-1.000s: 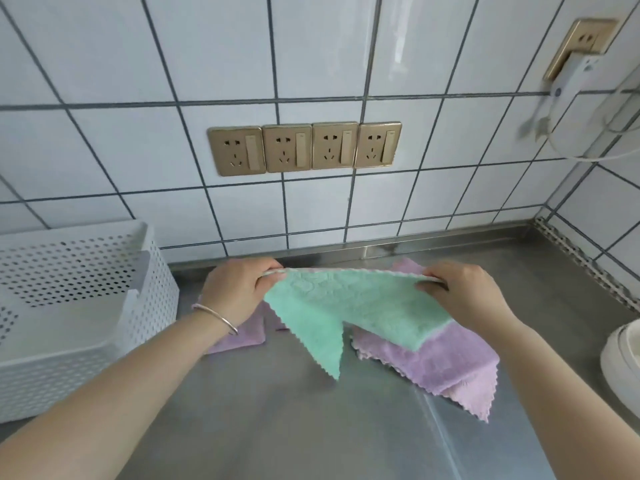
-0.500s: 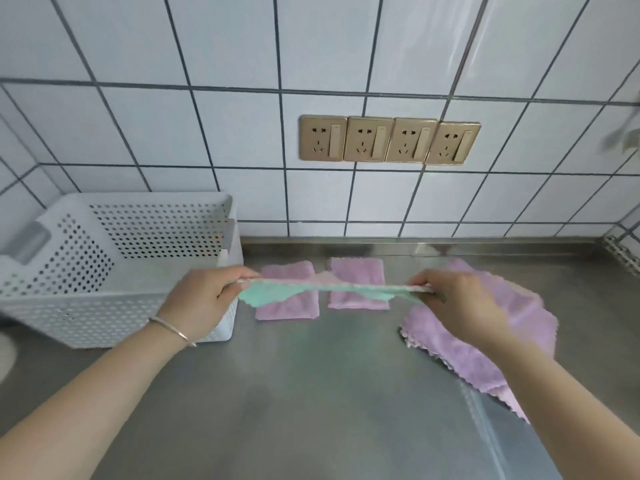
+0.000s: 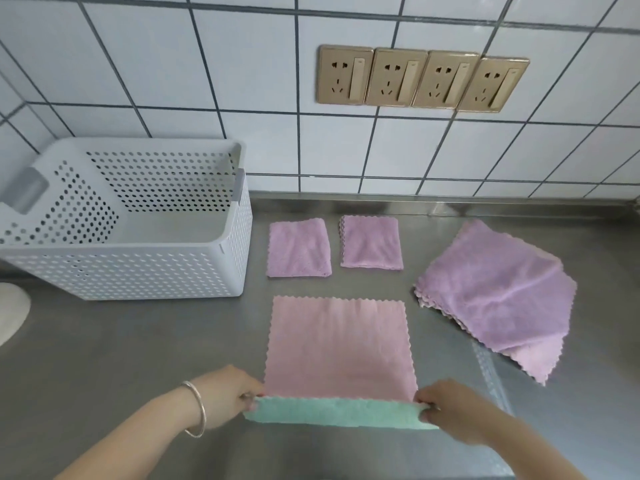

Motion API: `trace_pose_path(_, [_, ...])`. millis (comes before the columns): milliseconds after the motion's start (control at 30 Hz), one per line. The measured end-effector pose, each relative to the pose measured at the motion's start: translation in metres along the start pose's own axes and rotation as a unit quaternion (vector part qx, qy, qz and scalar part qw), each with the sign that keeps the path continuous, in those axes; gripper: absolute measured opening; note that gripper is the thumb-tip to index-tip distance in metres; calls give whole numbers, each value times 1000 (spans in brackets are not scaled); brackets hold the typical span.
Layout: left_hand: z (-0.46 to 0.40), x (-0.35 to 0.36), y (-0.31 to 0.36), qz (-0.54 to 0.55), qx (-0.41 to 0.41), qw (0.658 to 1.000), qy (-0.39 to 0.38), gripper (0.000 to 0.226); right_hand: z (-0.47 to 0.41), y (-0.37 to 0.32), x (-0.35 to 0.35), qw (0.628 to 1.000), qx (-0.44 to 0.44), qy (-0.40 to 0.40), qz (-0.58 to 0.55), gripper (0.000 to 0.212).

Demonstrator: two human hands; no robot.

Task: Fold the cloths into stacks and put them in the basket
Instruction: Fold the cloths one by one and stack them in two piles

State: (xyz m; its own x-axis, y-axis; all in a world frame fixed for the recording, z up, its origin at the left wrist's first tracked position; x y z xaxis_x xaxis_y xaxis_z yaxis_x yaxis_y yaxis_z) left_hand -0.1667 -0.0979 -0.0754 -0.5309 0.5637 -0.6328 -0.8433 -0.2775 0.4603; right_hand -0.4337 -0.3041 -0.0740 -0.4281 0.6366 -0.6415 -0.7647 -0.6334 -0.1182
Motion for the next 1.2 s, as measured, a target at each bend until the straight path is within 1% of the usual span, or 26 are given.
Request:
trace_pose_path(67, [-6, 7, -2, 33, -1, 999, -41, 22, -2, 5, 7, 999, 12, -36, -10, 33])
trace_pose_path(100, [-10, 7, -4, 50, -2, 998, -45, 23, -5, 8, 8, 999, 15, -39, -17, 37])
trace_pose_path(167, [-19, 2, -9, 88, -18, 996, -17, 28, -11, 12, 4, 998, 22, -16, -48, 37])
trace_pose_path(200, [-24, -2, -13, 111, -28, 993, 12, 29, -15, 13, 2, 996, 32, 5, -80, 34])
trace_pose_path(233, [-29, -6, -16, 140, -41, 988, 50, 27, -21, 15, 0, 989, 52, 25, -134, 32])
trace_pose_path(267, [-37, -8, -21, 178, -57, 978, 95, 24, -26, 17, -2, 974, 74, 42, -212, 28])
trace_pose_path(300, [-43, -10, -24, 231, -79, 959, 145, 22, -31, 19, -3, 948, 93, 59, -299, 25])
trace_pose_path(367, [-57, -12, -30, 326, -125, 906, 237, 21, -40, 20, -5, 882, 117, 89, -447, 14])
trace_pose_path(400, [-64, -13, -33, 346, -147, 886, 271, 21, -46, 20, -6, 856, 128, 99, -490, 6])
trace_pose_path(433, [-71, -15, -34, 346, -167, 876, 292, 19, -51, 18, -7, 838, 138, 108, -517, 2])
trace_pose_path(467, [-78, -15, -35, 330, -183, 874, 306, 19, -56, 16, -9, 826, 145, 119, -531, 4])
trace_pose_path(533, [-89, -18, -36, 296, -206, 876, 319, 19, -67, 14, -13, 820, 161, 143, -530, 5])
trace_pose_path(633, [-103, -18, -40, 287, -224, 870, 334, 18, -81, 15, -14, 831, 189, 154, -499, 8])
trace_pose_path(733, [-111, -18, -45, 262, -234, 874, 335, 24, -89, 17, -12, 835, 199, 172, -483, 14])
trace_pose_path(833, [-115, -21, -47, 247, -233, 879, 334, 27, -93, 18, -13, 824, 200, 187, -496, 12])
trace_pose_path(900, [-116, -23, -49, 242, -234, 880, 334, 25, -95, 17, -16, 824, 201, 195, -492, 14])
trace_pose_path(1067, [-120, -22, -50, 245, -241, 879, 331, 26, -101, 19, -14, 833, 220, 202, -466, 27])
trace_pose_path(1133, [-119, -22, -48, 255, -246, 872, 337, 28, -102, 20, -13, 832, 233, 207, -458, 37])
trace_pose_path(1200, [-115, -22, -42, 285, -252, 849, 368, 25, -98, 18, -14, 820, 238, 221, -471, 43])
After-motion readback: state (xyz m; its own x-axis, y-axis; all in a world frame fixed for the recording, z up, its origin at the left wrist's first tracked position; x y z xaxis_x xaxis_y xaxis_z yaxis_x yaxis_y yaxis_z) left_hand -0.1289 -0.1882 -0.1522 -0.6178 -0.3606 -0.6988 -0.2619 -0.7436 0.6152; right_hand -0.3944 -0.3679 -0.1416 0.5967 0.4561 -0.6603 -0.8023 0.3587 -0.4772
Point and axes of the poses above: each hand's wrist, its own z-axis away from the middle knuckle, its own x-axis out of the palm, y = z × x, the point moved 3 cm from there along -z, towards the middle knuckle, and after that the axes turned 9 degrees about x, right-handed, at the moved point
